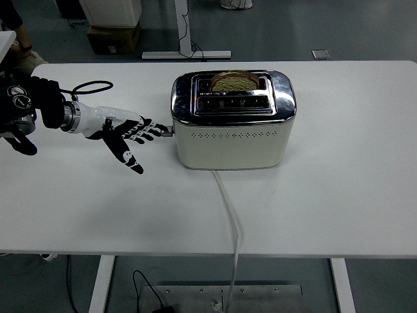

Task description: Press down toaster

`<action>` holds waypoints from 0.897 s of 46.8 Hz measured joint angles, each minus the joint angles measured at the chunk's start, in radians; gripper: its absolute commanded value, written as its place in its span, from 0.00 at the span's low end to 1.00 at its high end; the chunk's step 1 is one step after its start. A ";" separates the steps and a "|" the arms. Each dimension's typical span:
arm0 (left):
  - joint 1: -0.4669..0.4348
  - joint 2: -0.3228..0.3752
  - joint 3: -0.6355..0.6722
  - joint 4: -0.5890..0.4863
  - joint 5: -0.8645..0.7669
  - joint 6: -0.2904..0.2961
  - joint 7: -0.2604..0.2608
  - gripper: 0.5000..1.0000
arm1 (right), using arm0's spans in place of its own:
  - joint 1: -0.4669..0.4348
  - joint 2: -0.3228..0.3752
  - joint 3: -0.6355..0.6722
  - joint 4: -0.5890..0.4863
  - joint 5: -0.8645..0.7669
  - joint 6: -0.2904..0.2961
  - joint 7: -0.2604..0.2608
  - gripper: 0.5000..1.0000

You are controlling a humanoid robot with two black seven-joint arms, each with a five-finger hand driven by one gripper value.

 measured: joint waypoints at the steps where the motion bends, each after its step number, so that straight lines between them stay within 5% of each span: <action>1: 0.001 0.000 0.000 0.000 0.000 0.000 0.000 1.00 | 0.000 0.000 0.000 0.000 0.000 0.000 0.000 1.00; 42: 0.086 -0.001 0.000 0.022 0.000 0.030 -0.003 1.00 | 0.000 0.000 0.000 0.000 0.000 0.000 0.000 1.00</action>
